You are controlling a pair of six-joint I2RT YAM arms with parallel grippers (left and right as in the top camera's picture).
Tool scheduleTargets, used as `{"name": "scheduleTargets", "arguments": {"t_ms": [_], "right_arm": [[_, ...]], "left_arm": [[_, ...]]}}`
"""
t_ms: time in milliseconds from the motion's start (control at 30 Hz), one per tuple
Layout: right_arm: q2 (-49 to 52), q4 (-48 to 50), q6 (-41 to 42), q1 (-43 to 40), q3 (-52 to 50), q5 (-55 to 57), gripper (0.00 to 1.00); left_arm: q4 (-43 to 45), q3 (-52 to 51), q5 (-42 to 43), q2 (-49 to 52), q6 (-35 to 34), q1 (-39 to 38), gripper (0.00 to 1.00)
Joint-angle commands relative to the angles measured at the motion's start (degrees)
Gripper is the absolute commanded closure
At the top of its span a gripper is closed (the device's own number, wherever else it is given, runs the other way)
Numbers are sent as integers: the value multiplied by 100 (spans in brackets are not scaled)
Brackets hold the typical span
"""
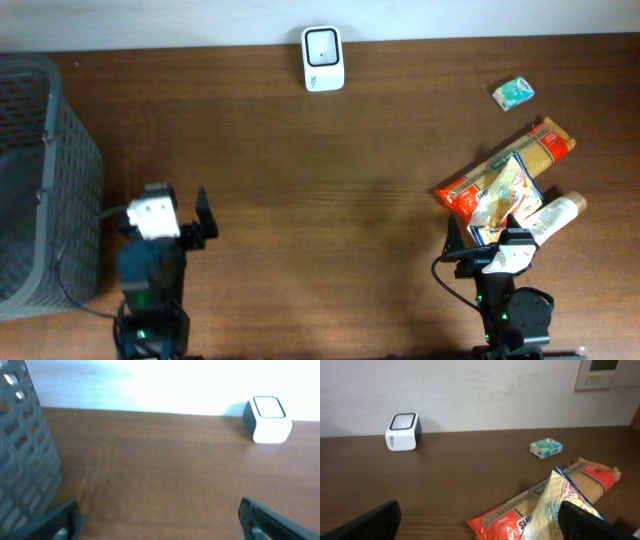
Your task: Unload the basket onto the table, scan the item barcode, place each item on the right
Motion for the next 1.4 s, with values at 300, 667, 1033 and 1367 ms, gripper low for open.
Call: {"name": "scheduleTargets", "arguments": {"t_ms": [300, 667, 1033, 1367], "right_arm": [[-42, -37, 13, -37, -33, 9, 1], [-42, -37, 13, -37, -33, 9, 1], [-42, -37, 13, -37, -33, 9, 1], [-42, -37, 13, -37, -33, 9, 1]], "left_arm": [[-1204, -1805, 166, -4094, 1102, -184, 1], [-1207, -1803, 166, -4087, 1102, -184, 1], [-1207, -1803, 166, -4087, 1102, -184, 1], [-1207, -1803, 166, -4087, 1102, -184, 1]]}}
